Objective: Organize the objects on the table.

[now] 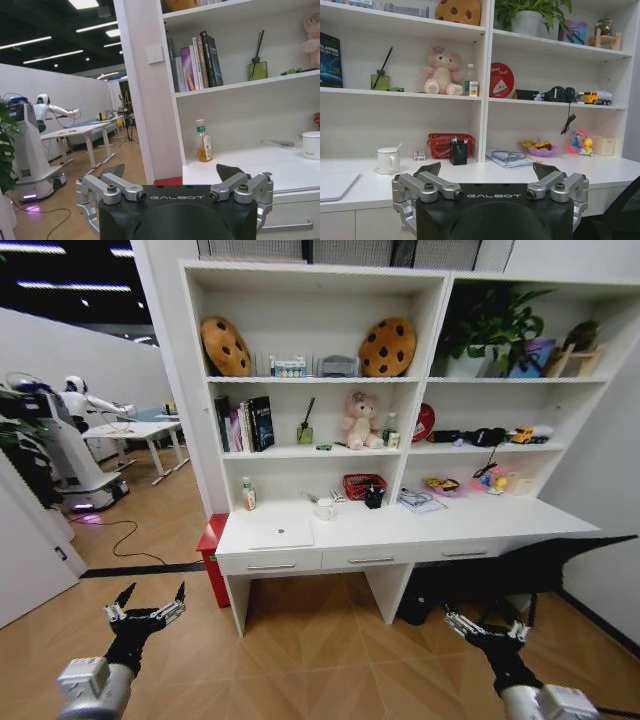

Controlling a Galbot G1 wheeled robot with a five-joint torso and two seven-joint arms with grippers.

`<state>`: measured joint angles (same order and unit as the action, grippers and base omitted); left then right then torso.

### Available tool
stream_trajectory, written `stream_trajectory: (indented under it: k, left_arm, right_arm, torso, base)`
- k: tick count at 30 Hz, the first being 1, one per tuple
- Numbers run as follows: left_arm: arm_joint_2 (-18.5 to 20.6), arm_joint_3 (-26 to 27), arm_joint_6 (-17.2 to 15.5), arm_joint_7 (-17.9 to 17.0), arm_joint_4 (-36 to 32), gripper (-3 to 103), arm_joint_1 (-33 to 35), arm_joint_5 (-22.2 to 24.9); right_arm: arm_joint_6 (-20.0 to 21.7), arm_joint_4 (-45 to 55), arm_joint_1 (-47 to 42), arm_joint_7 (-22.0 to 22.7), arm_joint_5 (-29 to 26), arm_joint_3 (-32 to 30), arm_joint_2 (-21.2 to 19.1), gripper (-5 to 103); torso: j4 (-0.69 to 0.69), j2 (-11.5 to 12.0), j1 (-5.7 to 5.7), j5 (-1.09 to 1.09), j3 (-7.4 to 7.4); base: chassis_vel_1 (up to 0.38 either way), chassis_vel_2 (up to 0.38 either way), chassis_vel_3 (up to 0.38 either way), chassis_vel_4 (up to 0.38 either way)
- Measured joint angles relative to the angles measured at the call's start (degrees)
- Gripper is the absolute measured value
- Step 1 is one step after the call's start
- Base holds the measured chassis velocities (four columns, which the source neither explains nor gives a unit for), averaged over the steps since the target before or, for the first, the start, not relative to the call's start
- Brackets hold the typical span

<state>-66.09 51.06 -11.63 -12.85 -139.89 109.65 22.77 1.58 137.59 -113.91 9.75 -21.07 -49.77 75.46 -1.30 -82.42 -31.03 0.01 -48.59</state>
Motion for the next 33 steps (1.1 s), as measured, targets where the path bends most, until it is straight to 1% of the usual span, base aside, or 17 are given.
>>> stream_trajectory:
  k: [4, 8, 15, 20, 21, 22, 28, 33]
  left_arm:
    - [0.0, 0.0, 0.0, 0.0, 0.0, 100, 0.0, 0.0]
    - [0.01, 0.0, 0.0, 0.0, 0.0, 100, 0.0, 0.0]
    - [0.0, 0.0, 0.0, 0.0, 0.0, 100, 0.01, 0.0]
    - [0.01, -0.01, 0.0, 0.01, 0.0, 100, 0.0, 0.0]
    - [0.0, -0.01, 0.0, 0.01, 0.0, 100, 0.0, 0.0]
    - [0.01, 0.0, 0.0, 0.01, 0.0, 100, 0.01, 0.0]
    - [0.0, 0.0, 0.0, 0.01, 0.0, 100, 0.0, 0.0]
    - [0.01, 0.0, 0.0, 0.01, 0.0, 100, 0.01, 0.0]
  right_arm:
    - [0.0, 0.0, -0.01, 0.0, 0.0, 0.0, 0.0, 100]
    - [0.0, 0.01, -0.02, 0.0, 0.0, 0.0, 0.0, 100]
    - [0.0, 0.01, -0.04, 0.0, 0.0, 0.0, 0.0, 100]
    - [0.0, 0.01, -0.04, 0.01, 0.0, -0.01, 0.0, 100]
    - [0.0, 0.01, -0.04, 0.01, 0.0, -0.01, 0.0, 100]
    - [0.0, 0.01, -0.03, 0.0, 0.0, 0.0, 0.0, 100]
    - [0.0, 0.01, -0.03, 0.0, 0.0, 0.0, 0.0, 100]
    - [0.0, 0.01, -0.04, 0.0, 0.0, 0.0, 0.0, 100]
  torso:
    - [-0.03, -0.02, 0.04, -0.03, 0.02]
    - [-0.03, -0.03, 0.06, -0.03, 0.02]
    - [0.0, -0.06, 0.11, -0.01, 0.04]
    - [-0.05, -0.04, 0.08, 0.02, 0.03]
    - [-0.02, -0.04, 0.08, -0.01, 0.03]
    - [0.01, -0.04, 0.07, 0.0, 0.03]
    - [-0.03, -0.04, 0.07, -0.02, 0.03]
    - [-0.02, -0.04, 0.07, -0.02, 0.03]
  base:
    - [0.0, 0.0, 0.0, 0.0]
    - [0.021, -0.042, -0.017, 0.061]
    - [-0.034, -0.212, 0.046, 0.187]
    - [-0.11, -0.119, 0.101, 0.145]
    - [-0.037, -0.026, 0.096, 0.0]
    - [0.021, 0.024, 0.069, -0.005]
    - [0.007, 0.008, 0.023, 0.001]
    - [0.0, 0.0, 0.0, 0.0]
